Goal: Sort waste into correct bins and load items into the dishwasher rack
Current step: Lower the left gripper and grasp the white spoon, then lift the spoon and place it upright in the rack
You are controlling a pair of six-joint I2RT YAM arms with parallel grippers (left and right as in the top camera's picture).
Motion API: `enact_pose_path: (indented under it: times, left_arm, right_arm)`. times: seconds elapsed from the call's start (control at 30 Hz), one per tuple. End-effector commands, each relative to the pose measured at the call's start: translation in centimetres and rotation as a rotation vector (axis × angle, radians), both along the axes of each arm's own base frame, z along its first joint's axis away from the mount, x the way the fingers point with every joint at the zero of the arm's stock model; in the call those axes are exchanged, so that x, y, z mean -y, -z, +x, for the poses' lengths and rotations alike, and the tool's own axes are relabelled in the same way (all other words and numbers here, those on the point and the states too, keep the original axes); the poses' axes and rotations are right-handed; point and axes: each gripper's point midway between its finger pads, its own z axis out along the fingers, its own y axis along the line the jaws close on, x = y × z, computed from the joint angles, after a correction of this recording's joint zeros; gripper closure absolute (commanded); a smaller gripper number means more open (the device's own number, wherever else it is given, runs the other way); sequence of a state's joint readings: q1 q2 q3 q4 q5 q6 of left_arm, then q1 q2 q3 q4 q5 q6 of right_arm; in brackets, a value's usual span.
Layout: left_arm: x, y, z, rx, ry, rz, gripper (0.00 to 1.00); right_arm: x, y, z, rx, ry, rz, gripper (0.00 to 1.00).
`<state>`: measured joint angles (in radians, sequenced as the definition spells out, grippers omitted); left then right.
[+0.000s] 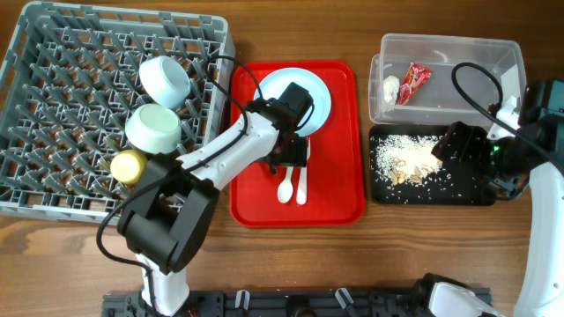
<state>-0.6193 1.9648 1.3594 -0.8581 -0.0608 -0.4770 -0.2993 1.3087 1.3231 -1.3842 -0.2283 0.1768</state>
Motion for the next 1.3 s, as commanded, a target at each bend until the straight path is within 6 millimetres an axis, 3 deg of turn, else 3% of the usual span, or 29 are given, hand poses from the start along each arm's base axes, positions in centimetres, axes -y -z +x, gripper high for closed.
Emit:
enact_pose_path:
  times: [0.0,0.3,0.5,0.8,0.87,1.1,1.27]
  left_arm:
    - [-0.2,0.5,0.3,0.021,-0.004,0.037,0.05]
    - [0.6,0.5,-0.1,0.027,0.019,0.033,0.05]
    - [0.0,0.8,0.1,0.057,0.028,0.098,0.04]
    - [-0.2,2.7,-0.8,0.005,0.041,0.134,0.06]
    - [-0.2,3.0,-1.2,-0.005,0.047,0.139,0.10]
    - [0.0,3.3,-2.1,-0.037,0.059,0.133,0.48]
    - [0.6,3.4,-2.9,-0.076,0.061,0.096,0.52]
  right_arm:
    - [0.0,-1.1,0.2,0.043,-0.017,-0.009,0.00]
    - [0.0,-1.1,0.2,0.043,-0.017,-0.009,0.00]
    - [0.0,-1.1,0.2,0.042,-0.018,-0.009,0.00]
    - [0.0,-1.1,0.2,0.040,-0.018,-0.008,0.00]
    - [0.0,-1.1,0.2,0.040,-0.018,-0.008,0.00]
    - [0.0,-1.1,0.2,0.040,-0.018,-0.008,0.00]
    - [0.0,-1.1,0.2,0.039,-0.017,-0.008,0.00]
